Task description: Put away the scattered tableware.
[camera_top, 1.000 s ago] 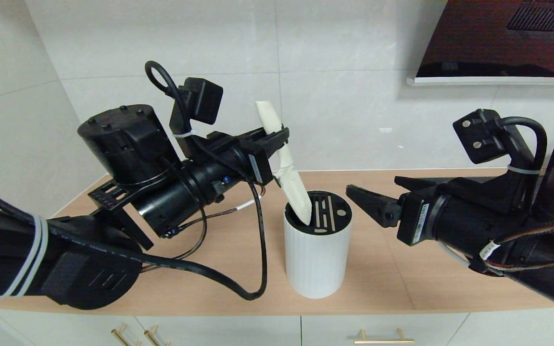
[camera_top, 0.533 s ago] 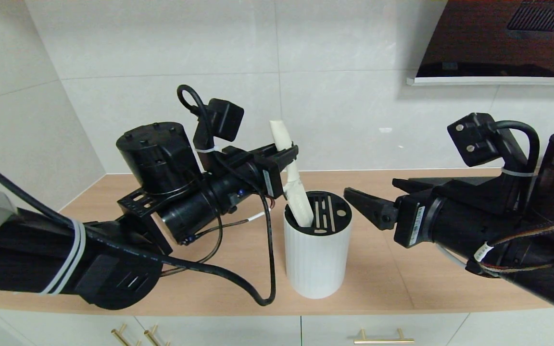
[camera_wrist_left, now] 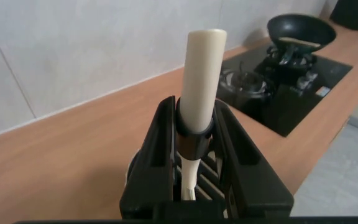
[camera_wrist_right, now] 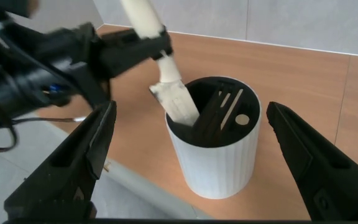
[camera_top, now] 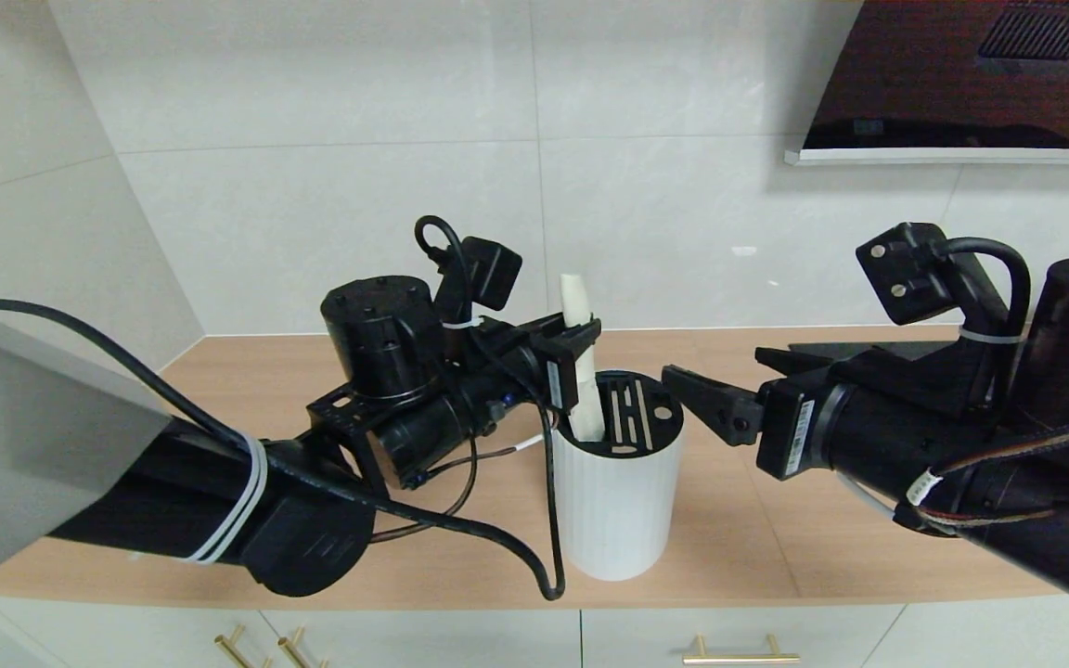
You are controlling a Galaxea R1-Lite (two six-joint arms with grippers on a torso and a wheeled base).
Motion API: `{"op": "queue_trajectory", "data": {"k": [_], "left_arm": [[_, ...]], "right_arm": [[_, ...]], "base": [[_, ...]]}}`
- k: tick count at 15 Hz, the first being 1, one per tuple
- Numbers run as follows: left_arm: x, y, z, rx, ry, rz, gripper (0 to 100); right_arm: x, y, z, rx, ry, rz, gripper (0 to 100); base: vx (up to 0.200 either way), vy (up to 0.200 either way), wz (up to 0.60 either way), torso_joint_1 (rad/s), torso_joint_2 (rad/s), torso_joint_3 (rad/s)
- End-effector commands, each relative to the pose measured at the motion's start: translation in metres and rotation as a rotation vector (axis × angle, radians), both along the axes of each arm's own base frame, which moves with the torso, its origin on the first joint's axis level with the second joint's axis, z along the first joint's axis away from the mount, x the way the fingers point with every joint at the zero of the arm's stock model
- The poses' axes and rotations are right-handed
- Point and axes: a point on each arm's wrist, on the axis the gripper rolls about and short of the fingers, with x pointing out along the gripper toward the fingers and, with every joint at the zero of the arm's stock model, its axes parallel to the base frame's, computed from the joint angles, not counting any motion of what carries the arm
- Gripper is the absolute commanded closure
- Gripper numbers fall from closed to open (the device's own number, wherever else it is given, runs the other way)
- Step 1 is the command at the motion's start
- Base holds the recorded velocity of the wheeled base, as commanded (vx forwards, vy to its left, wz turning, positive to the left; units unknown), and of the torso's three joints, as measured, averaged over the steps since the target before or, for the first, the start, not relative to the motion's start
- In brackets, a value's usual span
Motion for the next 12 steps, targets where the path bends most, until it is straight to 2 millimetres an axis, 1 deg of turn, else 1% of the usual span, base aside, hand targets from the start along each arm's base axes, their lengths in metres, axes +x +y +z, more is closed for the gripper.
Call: {"op": "queue_trajectory", "data": {"k": [1,5,9,10,12], "left_arm": [[0.006,-0.005,-0.014,0.020,0.030,0.002,100],[0.010,-0.008,-0.024,0.034,0.050,0.002,100],[0.010,-0.011,-0.029,0.040,0.058,0.000,100],[0.010,-0.012,-0.029,0.041,0.059,0.000,0],[0.009,-0.012,-0.026,0.024,0.046,0.005,0]], "right_arm": [[0.001,0.001,-0.001,-0.003,0.003,0.001,0],[0.001,0.001,-0.001,-0.003,0.003,0.001,0],[0.001,0.001,-0.001,-0.004,0.004,0.001,0],[0.001,0.001,-0.001,-0.003,0.003,0.001,0],[0.001,0.001,-0.001,-0.003,0.003,0.001,0]], "base": [[0.000,0.000,0.00,0.000,0.00,0.000],[0.000,0.000,0.00,0.000,0.00,0.000],[0.000,0.000,0.00,0.000,0.00,0.000],[0.000,0.000,0.00,0.000,0.00,0.000],[0.000,0.000,0.00,0.000,0.00,0.000]]}}
